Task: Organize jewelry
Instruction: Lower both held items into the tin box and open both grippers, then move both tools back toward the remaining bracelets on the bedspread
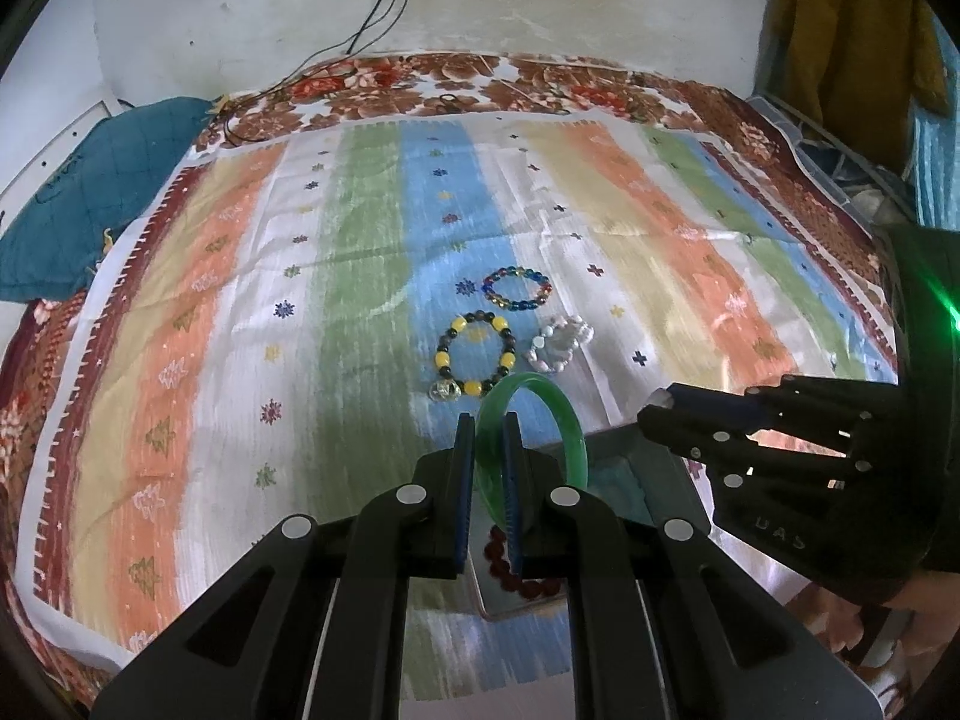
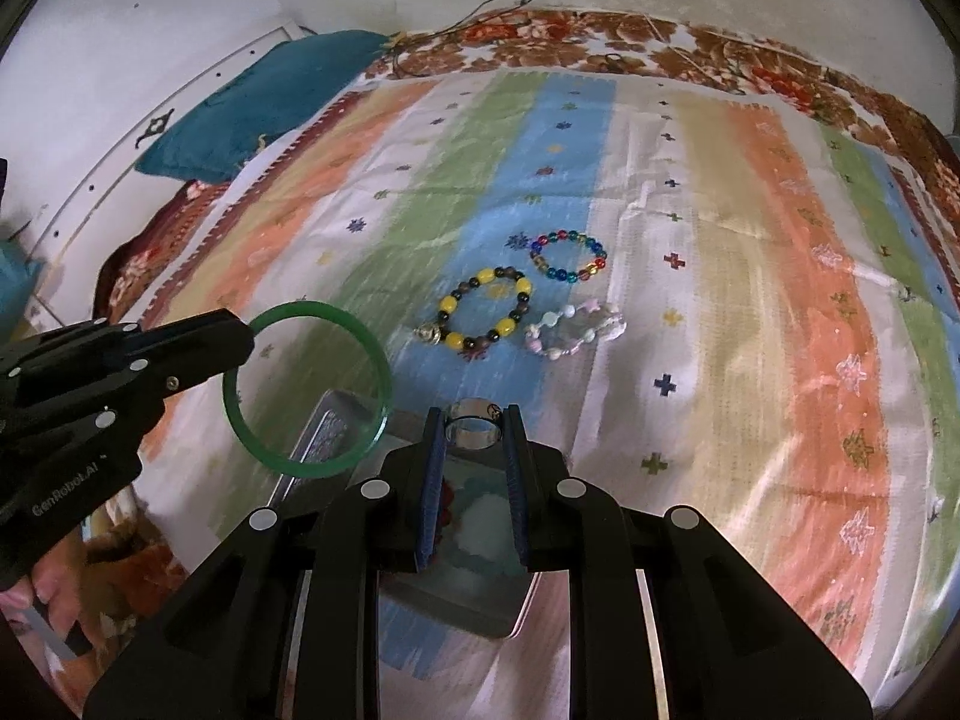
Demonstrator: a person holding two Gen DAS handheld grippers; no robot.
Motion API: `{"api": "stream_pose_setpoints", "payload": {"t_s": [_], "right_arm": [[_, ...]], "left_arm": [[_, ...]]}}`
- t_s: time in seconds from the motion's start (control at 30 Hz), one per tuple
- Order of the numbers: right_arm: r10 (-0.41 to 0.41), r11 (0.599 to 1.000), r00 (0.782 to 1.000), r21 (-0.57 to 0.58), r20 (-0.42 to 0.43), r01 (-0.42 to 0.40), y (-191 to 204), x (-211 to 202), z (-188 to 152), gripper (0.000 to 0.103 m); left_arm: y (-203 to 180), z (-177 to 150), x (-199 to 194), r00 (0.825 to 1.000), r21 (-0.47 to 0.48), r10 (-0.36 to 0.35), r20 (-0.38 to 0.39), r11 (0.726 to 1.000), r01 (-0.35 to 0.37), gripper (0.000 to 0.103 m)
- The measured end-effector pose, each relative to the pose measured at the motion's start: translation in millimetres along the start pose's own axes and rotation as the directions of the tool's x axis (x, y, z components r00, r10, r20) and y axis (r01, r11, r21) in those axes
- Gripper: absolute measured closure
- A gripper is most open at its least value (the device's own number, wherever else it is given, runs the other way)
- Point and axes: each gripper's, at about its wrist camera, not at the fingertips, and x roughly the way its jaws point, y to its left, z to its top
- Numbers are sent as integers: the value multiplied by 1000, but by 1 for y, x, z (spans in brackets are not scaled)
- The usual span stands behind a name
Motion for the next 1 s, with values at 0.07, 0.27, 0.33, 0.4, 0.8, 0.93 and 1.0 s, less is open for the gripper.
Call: {"api": "stream_pose_setpoints", "payload": {"t_s": [0.07,0.27,0.33,0.4,0.8,0.93,1.0], "right_arm": [[5,1000,1000,5,-2,-5,1,0,-1,83],[29,1000,999,-7,-14,-29,5,-1,-7,83],[43,999,999,-9,-22,-44,6,1,-7,82],[54,998,998,-11,-40,-55,5,4,-8,72],[43,998,998,49,-55,-40,-13,10,-6,45],[35,997,998,74,-60,-30,-21,13,-3,43],[26,997,998,81,-61,-21,-25,15,-2,39]], "left_arm": [[-3,-3,0,1000,5,1,-2,1000,-1,95],[-4,-10,2,999,-13,-10,-33,1000,9,95],[-4,-13,6,998,-24,-15,-55,1000,14,94],[0,-13,12,995,-53,-27,-93,998,22,94],[29,-12,22,991,-164,-54,-120,986,33,64],[34,-7,31,989,-188,-70,-131,981,45,59],[38,-5,35,988,-199,-70,-135,979,42,57]]}}
